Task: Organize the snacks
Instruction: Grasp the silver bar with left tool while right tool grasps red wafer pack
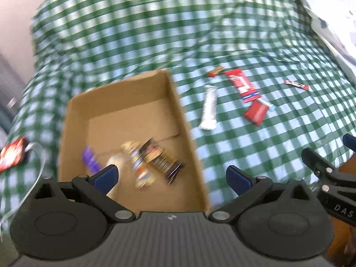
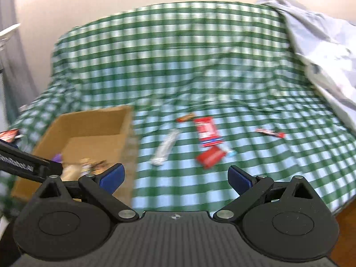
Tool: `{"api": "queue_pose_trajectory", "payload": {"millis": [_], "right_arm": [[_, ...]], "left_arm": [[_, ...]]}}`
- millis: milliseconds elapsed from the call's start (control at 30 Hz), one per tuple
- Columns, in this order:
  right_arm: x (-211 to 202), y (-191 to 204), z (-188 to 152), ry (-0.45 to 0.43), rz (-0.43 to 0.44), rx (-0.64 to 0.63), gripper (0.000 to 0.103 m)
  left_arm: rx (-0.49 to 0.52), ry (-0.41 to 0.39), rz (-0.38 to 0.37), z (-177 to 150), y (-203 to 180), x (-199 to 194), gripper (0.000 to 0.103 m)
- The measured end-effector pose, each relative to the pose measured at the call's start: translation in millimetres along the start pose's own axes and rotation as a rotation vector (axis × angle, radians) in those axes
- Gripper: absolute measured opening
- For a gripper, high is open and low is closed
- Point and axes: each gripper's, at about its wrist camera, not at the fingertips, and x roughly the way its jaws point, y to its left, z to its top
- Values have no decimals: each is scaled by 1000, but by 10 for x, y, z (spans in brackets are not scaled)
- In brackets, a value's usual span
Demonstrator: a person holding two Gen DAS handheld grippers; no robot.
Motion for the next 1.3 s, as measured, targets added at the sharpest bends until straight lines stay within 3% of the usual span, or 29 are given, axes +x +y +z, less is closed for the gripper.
{"api": "queue_pose_trajectory", "payload": {"millis": [233,433,567,633,700,833,967,1100,1133,1167,1200,1233,1267,1300], "right_arm": [[896,-640,200,46,-79,60,99],[1966,-865,341,94,-50,16,99],[2642,-848,369,129,7,-39,99],[2975,-800,362,146,26,-74,99],[3263,-770,358,170,27,-97,99],[3713,-693,290,217,7,-126,99],[3849,-675,289,179,19,-150,102],[3874,-635,265,155,53,-178,102],[3875,-648,266,154,59,-177,102],[3872,-655,271,161,68,-189,102],[3873,-686,289,164,81,-197,95],[3828,-694,295,160,112,-207,87],[3720,-713,288,155,141,-223,64],[3684,-691,290,153,155,-251,54]], "left_arm": [[68,57,-49,967,-549,1041,103],[87,179,-40,1485,-885,2206,103],[66,250,-7,1597,-909,2854,103],[135,189,69,1617,-986,2977,103],[215,169,85,1623,-1073,3112,103],[145,278,25,1635,-996,3501,103],[79,270,-46,1646,-869,3562,103],[77,284,-72,1647,-795,3598,103],[66,291,-76,1649,-776,3597,100],[39,299,-94,1650,-736,3596,87],[-5,311,-136,1657,-674,3585,76],[-52,320,-163,1670,-617,3554,55],[-57,315,-156,1679,-594,3511,28],[-49,313,-149,1682,-572,3476,28]]}}
